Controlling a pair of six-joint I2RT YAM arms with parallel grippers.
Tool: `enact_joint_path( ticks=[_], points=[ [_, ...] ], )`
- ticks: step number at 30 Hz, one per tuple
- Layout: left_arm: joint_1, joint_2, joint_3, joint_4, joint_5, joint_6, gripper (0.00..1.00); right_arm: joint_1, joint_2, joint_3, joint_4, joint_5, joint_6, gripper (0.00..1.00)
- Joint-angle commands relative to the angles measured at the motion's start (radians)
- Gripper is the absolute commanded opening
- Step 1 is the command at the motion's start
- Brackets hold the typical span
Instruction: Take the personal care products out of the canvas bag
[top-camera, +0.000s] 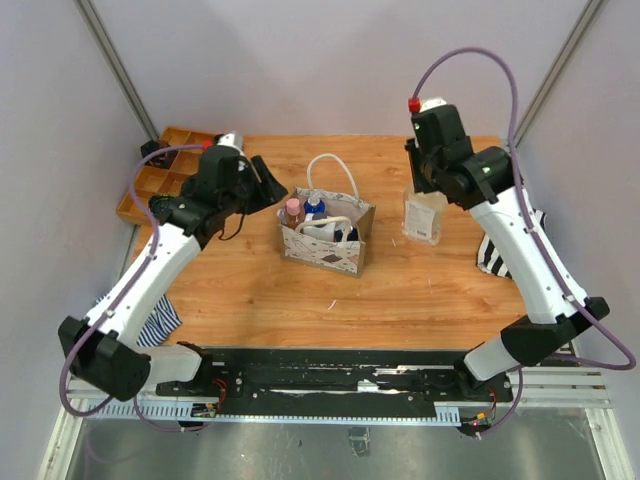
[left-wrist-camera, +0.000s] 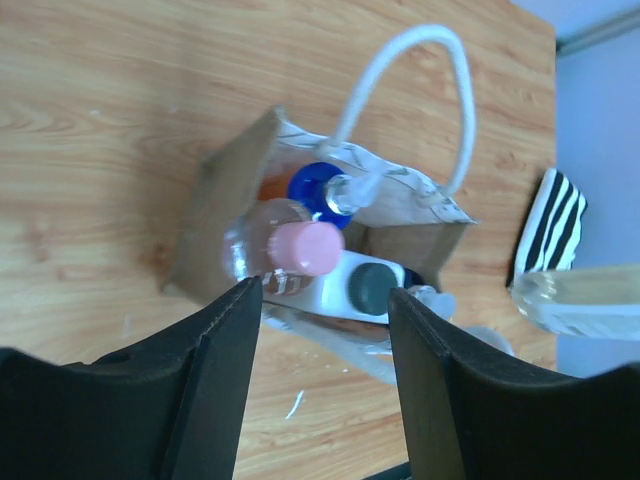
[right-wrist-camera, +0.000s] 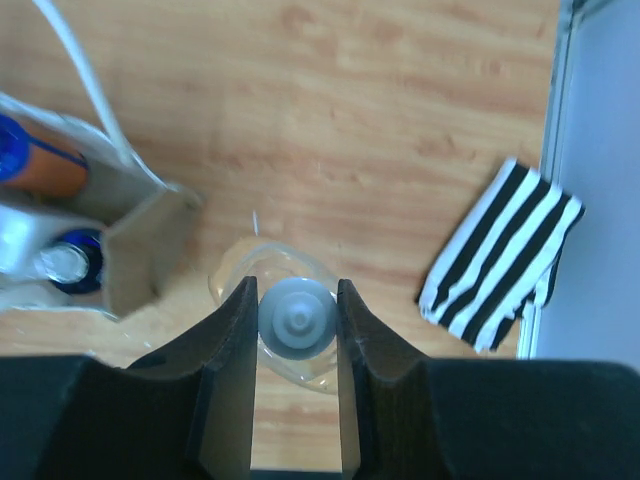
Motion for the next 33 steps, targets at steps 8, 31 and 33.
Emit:
enact_joint_path(
  ticks=[8,31,33],
  points=[
    [-0.245,0.308,0.178,-0.08,-0.337,0.083,0.65,-0.068,-0.127,-0.465,0.254,-0.01,0.044,0.01],
    [-0.297,0.404,0.204,-0.097,-0.536,0.087,0.08,-0.091,-0.133,-0.72,0.33,-0.069,0.13,0.25],
    [-0.297,0.407,0.223,-0.12,-0.54,0.085,0.0,-0.092,-0.137,-0.727,0.33,-0.068,0.133,0.48]
  ],
)
